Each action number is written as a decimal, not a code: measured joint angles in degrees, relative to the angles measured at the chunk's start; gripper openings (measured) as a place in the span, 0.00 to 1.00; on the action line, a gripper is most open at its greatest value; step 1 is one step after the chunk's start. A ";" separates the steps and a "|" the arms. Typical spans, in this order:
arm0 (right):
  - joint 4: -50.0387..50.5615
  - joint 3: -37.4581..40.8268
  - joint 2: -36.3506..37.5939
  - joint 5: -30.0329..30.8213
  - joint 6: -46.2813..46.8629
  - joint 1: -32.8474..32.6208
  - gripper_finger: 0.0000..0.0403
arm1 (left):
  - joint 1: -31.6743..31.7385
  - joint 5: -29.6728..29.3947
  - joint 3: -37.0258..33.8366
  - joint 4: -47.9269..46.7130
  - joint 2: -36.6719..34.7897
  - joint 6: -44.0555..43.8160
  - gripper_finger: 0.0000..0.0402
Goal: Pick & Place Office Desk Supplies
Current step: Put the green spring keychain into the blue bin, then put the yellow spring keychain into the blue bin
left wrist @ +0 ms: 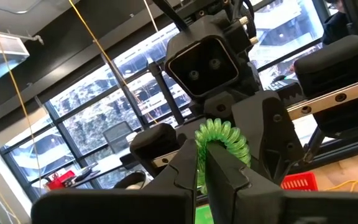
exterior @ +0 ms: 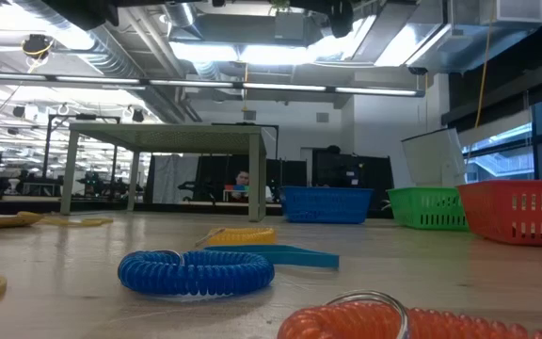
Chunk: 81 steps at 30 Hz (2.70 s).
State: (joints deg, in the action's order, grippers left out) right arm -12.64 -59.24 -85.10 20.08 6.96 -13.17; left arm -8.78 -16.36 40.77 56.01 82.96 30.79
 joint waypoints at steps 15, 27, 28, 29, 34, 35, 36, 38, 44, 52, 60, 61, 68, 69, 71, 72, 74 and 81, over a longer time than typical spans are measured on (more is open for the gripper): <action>1.58 0.00 0.00 0.67 -1.53 0.00 0.08 | -3.23 -18.67 0.00 -5.69 -0.02 -2.58 0.29; 11.96 -0.07 1.59 8.98 0.33 4.75 0.09 | -7.01 -37.70 0.00 -16.52 -0.04 -7.10 0.47; 13.56 -0.07 1.81 9.57 1.05 5.80 0.09 | -7.32 -37.70 0.00 -17.50 -0.04 -8.21 0.47; 15.03 -0.07 1.88 9.98 1.74 6.90 0.10 | -7.45 -37.66 0.00 -18.46 -0.04 -9.25 0.46; 19.85 -0.07 0.80 9.16 6.58 13.47 0.10 | -8.58 -37.64 0.00 -22.70 -0.04 -14.66 0.46; 20.68 -0.07 0.19 9.16 7.51 14.86 0.10 | -8.81 -37.63 0.00 -23.16 -0.04 -15.57 0.46; 21.28 -0.06 -0.36 9.09 8.16 16.09 0.10 | -9.01 -37.62 0.00 -23.58 -0.04 -16.35 0.46; 21.87 -0.07 -1.89 8.91 10.02 18.58 0.10 | -9.59 -37.59 0.00 -24.28 -0.04 -17.65 0.45; 23.09 -0.02 -8.57 2.40 13.48 24.81 0.10 | -11.41 -37.74 0.00 -25.62 -0.04 -18.25 0.45; 23.09 0.00 -15.79 -0.47 14.95 27.65 0.11 | -13.06 -38.19 0.00 -26.15 -0.04 -18.27 0.45; 22.94 0.00 -16.68 -2.29 15.16 27.74 0.21 | -13.35 -37.18 0.00 -29.25 -0.04 -24.85 0.45; 22.94 0.00 -16.68 -2.27 15.15 27.75 0.24 | -13.34 -36.41 0.00 -30.49 -0.04 -26.29 0.45; 22.94 0.00 -16.68 -2.26 15.19 27.70 0.46 | -13.02 -22.88 0.00 -40.95 -0.04 -38.03 0.46; 22.92 0.00 -16.66 -2.24 15.19 27.71 0.49 | -12.84 -20.12 0.00 -42.12 -0.04 -38.91 0.46; 22.94 0.00 -16.65 -2.15 15.21 27.71 0.55 | -12.41 -14.30 0.00 -44.19 -0.04 -40.39 0.46; 22.94 0.00 -16.65 -2.21 15.21 27.71 0.57 | -12.14 -11.50 0.00 -44.77 -0.04 -40.73 0.46; 23.05 0.00 -16.35 -3.61 15.32 27.71 0.61 | -11.73 -6.29 0.00 -45.68 -0.04 -40.76 0.46; 26.29 0.00 -11.50 -12.30 15.35 27.61 0.65 | -9.75 1.15 0.00 -46.14 -0.02 -39.74 0.46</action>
State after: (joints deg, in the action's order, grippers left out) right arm 13.66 -59.24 -96.60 7.78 22.31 14.44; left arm -18.53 -15.21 40.77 9.87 82.94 -8.96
